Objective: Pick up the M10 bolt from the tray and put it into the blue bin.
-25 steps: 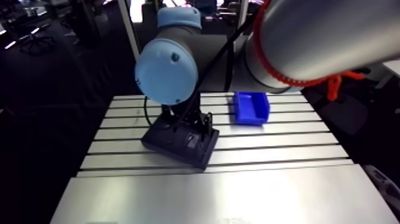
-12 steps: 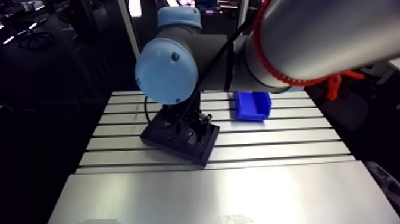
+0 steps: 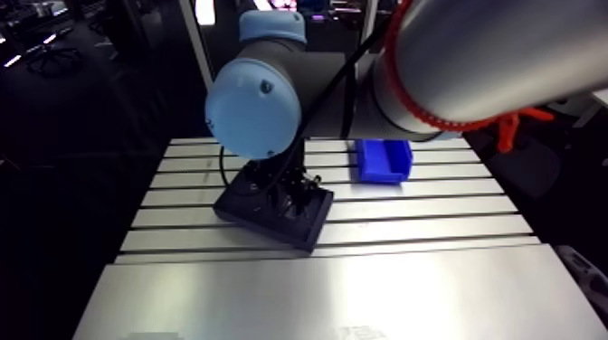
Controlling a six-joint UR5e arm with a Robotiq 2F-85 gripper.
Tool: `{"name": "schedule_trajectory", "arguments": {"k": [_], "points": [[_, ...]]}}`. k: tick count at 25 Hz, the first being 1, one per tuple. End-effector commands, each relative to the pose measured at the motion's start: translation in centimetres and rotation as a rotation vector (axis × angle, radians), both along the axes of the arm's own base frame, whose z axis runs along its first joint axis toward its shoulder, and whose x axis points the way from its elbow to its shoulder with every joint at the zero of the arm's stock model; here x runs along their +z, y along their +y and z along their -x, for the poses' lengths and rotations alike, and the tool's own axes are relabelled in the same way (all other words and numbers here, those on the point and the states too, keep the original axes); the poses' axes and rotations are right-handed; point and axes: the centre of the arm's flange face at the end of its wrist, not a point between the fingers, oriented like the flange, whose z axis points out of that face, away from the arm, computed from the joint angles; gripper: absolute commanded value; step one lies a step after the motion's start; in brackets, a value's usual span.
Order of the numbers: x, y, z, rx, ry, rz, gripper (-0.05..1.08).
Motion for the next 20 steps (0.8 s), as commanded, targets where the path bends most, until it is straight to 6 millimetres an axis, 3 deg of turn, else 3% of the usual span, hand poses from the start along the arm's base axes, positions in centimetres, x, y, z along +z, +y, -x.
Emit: {"name": "schedule_trajectory", "arguments": {"k": [1,10,20], "points": [[-0.04,-0.08,-0.06,0.002,0.0,0.0,0.49],[0.03,-0.16,-0.08,0.004,0.001,0.0,0.62],[-0.11,-0.16,-0.06,0.004,0.0,0.0,0.65]]}}
